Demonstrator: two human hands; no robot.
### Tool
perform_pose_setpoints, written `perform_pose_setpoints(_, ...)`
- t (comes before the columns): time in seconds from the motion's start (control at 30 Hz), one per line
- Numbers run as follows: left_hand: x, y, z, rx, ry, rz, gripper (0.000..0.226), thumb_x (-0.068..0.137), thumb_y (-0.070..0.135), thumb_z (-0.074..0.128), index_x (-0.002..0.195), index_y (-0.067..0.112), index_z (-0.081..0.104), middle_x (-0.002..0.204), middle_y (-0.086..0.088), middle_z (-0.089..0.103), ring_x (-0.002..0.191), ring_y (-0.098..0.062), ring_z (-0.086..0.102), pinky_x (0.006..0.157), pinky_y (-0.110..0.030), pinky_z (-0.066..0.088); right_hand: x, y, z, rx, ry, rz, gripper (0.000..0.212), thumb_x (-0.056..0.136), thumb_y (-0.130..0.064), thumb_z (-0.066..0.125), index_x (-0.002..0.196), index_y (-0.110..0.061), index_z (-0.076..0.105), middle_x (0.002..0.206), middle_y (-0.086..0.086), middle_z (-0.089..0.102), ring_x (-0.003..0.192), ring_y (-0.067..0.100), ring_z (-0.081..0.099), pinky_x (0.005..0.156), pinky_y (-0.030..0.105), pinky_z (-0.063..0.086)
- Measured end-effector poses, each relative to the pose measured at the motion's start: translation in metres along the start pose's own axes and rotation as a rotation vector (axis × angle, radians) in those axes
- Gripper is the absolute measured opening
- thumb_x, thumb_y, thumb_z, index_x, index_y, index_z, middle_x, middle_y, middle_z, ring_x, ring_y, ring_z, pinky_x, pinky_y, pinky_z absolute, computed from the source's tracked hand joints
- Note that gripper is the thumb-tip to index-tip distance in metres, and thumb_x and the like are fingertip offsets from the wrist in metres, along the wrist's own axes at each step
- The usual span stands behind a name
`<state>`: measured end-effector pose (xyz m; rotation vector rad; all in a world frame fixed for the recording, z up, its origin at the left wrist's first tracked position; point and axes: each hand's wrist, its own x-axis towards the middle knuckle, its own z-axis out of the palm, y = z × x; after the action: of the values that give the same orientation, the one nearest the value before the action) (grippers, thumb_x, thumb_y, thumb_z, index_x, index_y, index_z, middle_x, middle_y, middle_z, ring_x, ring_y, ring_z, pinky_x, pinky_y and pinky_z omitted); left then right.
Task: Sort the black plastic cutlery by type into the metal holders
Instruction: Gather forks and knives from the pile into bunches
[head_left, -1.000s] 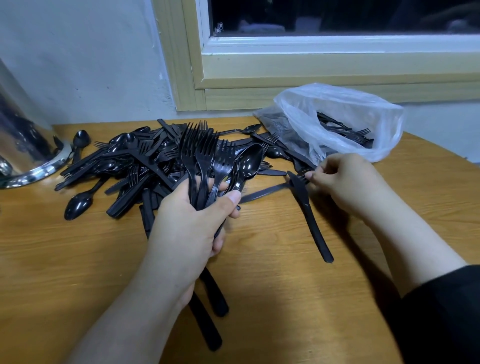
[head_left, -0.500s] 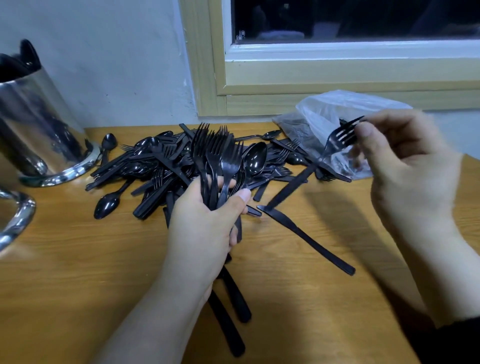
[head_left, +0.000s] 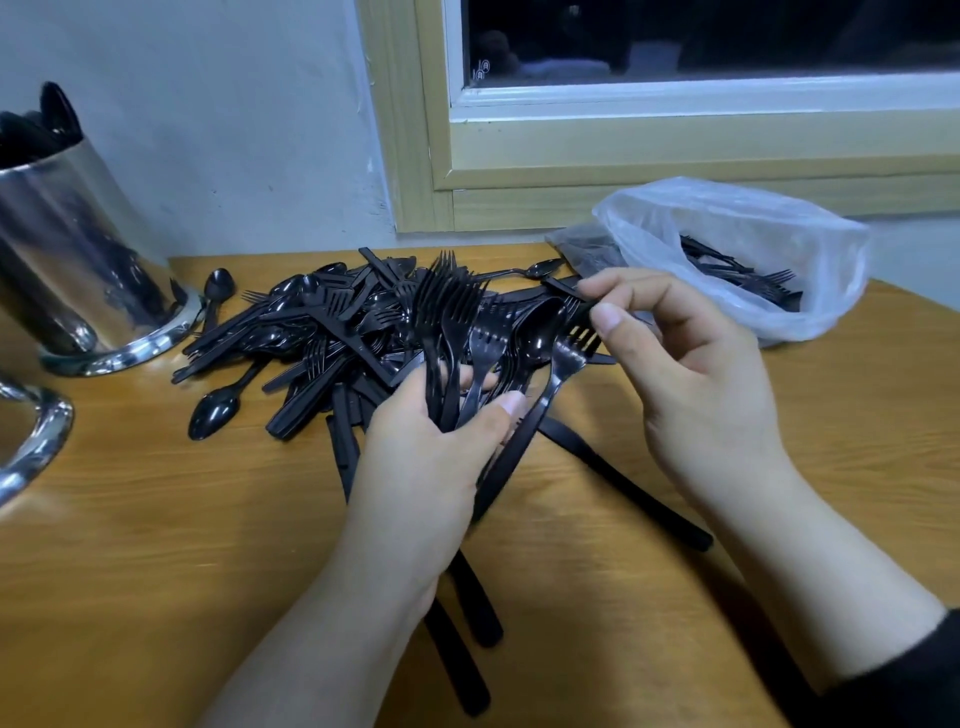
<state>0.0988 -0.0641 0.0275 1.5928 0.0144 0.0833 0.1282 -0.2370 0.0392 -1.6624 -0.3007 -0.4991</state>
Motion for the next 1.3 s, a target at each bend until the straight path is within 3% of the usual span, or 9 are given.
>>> perform_pose_setpoints(0.17,-0.006,0.002,0.005,-0.087,-0.065,-0.108,0.006,0.095,0.025,0.070,0.101,0.024,0.070,0.081,-0.007,0.075,0.056,-0.024,0.066,0.050,-0.034,0.055,-0.002,-0.002,0.005,0.117,0.037,0.085,0.011,0.096,-0.009,0.063,0.088,-0.016,0.066,0.115,-0.002,0.071,0.104,0.004,0.064,0.090,0.019,0.048)
perform_pose_setpoints(0.3,-0.010,0.001,0.008,-0.118,-0.138,-0.204,0.015,0.100,0.037,0.062,0.091,0.027,0.070,0.078,-0.006,0.072,0.043,-0.016,0.048,0.039,-0.023,0.034,-0.005,-0.001,0.011,0.084,0.035,0.087,0.006,0.098,-0.009,0.062,0.094,-0.011,0.066,0.103,0.001,0.073,0.092,0.004,0.064,0.082,0.019,0.050)
perform_pose_setpoints(0.4,-0.011,0.000,0.008,-0.178,-0.212,-0.254,0.029,0.101,0.043,0.056,0.096,0.016,0.064,0.081,-0.008,0.072,0.043,-0.013,0.044,0.038,-0.022,0.032,-0.005,0.002,0.012,-0.062,0.022,0.091,0.008,0.098,-0.018,0.065,0.090,-0.019,0.064,0.081,0.000,0.068,0.072,0.011,0.059,0.069,0.031,0.052)
perform_pose_setpoints(0.53,-0.013,0.003,0.007,-0.277,-0.291,-0.309,0.046,0.092,0.051,0.061,0.111,0.009,0.062,0.084,-0.010,0.070,0.043,-0.011,0.042,0.038,-0.021,0.031,-0.006,0.002,0.014,-0.166,0.036,0.080,0.010,0.096,-0.019,0.067,0.087,-0.021,0.063,0.069,-0.006,0.063,0.055,0.005,0.055,0.058,0.021,0.046)
perform_pose_setpoints(0.77,-0.011,0.001,0.005,-0.218,-0.247,-0.228,0.016,0.097,0.028,0.066,0.102,0.012,0.066,0.085,-0.008,0.072,0.045,-0.013,0.041,0.041,-0.024,0.030,-0.004,-0.001,0.009,-0.059,0.014,0.135,0.006,0.094,-0.019,0.068,0.100,-0.021,0.070,0.080,-0.003,0.068,0.073,0.004,0.059,0.068,0.017,0.049)
perform_pose_setpoints(0.87,-0.009,0.001,0.002,-0.206,-0.194,-0.168,0.018,0.100,0.030,0.063,0.103,0.013,0.068,0.089,-0.009,0.074,0.045,-0.014,0.043,0.042,-0.025,0.031,-0.002,-0.002,0.008,0.180,-0.041,0.271,0.014,0.097,-0.012,0.062,0.109,-0.012,0.068,0.070,0.014,0.056,0.060,0.016,0.057,0.055,0.020,0.047)
perform_pose_setpoints(1.0,-0.007,0.003,-0.001,-0.116,-0.161,-0.091,0.015,0.102,0.034,0.061,0.096,0.023,0.070,0.088,-0.006,0.076,0.047,-0.016,0.045,0.043,-0.026,0.033,0.000,-0.007,0.007,0.253,-0.146,0.347,0.014,0.097,-0.007,0.058,0.109,-0.001,0.064,0.062,0.006,0.055,0.054,0.017,0.050,0.053,0.023,0.044)
perform_pose_setpoints(1.2,-0.010,0.021,-0.019,-0.037,-0.110,-0.029,0.018,0.106,0.029,0.054,0.093,0.027,0.065,0.083,-0.005,0.077,0.050,-0.020,0.050,0.048,-0.028,0.042,0.005,-0.035,0.017,0.100,-0.167,0.305,0.013,0.095,-0.013,0.062,0.101,-0.019,0.071,0.073,0.012,0.063,0.062,0.021,0.057,0.063,0.023,0.053)
perform_pose_setpoints(1.3,-0.012,0.037,-0.043,-0.038,-0.097,-0.018,0.014,0.107,0.033,0.051,0.098,0.028,0.061,0.080,-0.002,0.074,0.053,-0.024,0.059,0.053,-0.036,0.051,0.007,-0.063,0.039,-0.029,-0.158,0.227,0.016,0.088,-0.034,0.064,0.102,-0.031,0.071,0.076,0.013,0.068,0.064,0.025,0.062,0.069,0.032,0.054)
